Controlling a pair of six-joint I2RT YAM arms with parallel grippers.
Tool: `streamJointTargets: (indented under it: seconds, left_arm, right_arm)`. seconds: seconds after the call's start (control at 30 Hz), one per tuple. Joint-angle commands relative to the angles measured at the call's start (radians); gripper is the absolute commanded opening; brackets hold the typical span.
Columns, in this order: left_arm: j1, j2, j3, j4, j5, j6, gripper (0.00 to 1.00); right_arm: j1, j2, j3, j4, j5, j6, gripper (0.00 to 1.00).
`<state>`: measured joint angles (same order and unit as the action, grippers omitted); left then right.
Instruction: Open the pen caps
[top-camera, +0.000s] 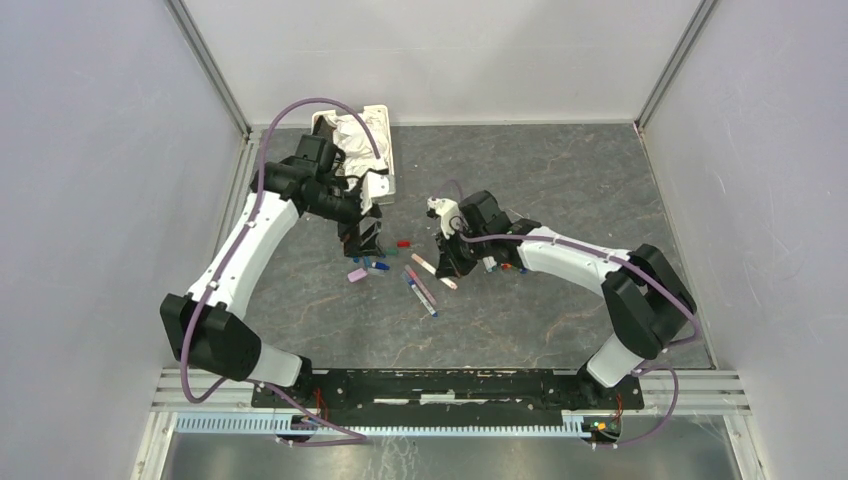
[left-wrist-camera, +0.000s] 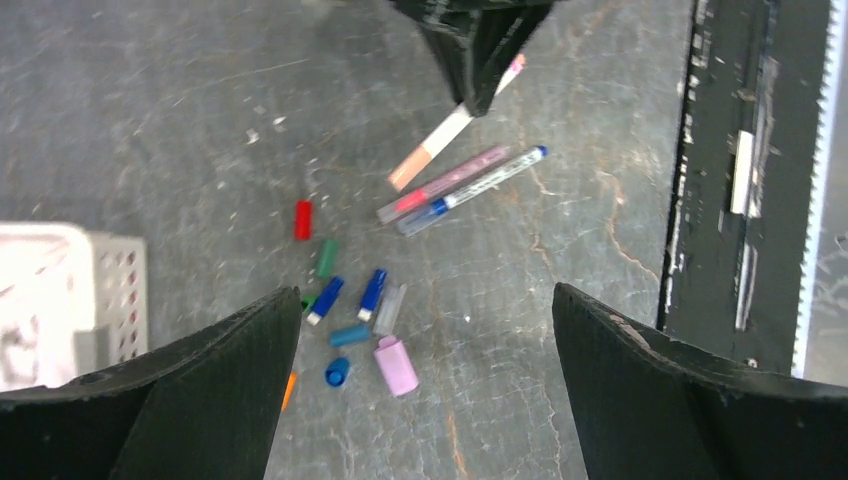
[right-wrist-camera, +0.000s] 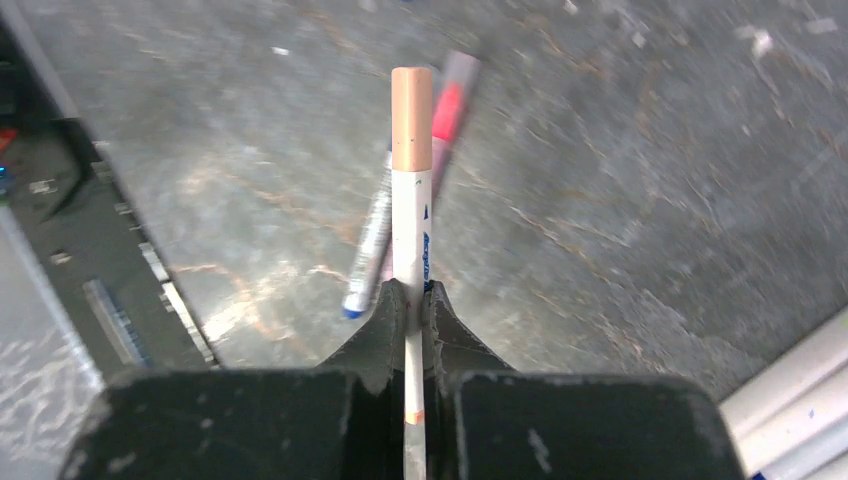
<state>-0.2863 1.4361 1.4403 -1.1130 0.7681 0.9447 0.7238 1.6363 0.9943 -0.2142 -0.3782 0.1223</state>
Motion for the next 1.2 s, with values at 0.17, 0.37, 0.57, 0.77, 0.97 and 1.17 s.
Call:
streamJointTargets:
  seconds: [0.17, 0.37, 0.57, 0.77, 0.97, 1.17]
  left_arm:
    - [-0.133, 0.008, -0.105, -0.067, 0.047, 0.249, 1.0]
    - [-0.196, 0.007, -0.158, -0.06, -0.008, 0.278, 0.94]
    - [-0.204, 0.004, -0.186, -0.012, -0.04, 0.259, 0.84]
    - [-0.207, 0.019, -0.178, 0.045, -0.057, 0.21, 0.53]
    - [-0.223, 0.016, -0.173, 0.046, -0.071, 0.217, 0.02]
    - [-0.228, 0.006, -0.164, 0.042, -0.063, 0.224, 0.02]
  right_arm:
    - [-0.005, -0.027, 0.13, -0.077, -0.445, -0.058, 0.0]
    - [-0.007, -0.017, 0.154, -0.039, -0.502, -0.02, 0.0]
    - [-0.007, -0.013, 0.167, -0.029, -0.521, -0.006, 0.0]
    - [-0.007, -0.007, 0.16, 0.01, -0.536, 0.029, 0.0]
    - [-0.007, -0.005, 0.152, 0.049, -0.536, 0.068, 0.15]
    - [0.019, 0.066, 0.178, 0.11, -0.568, 0.124, 0.37]
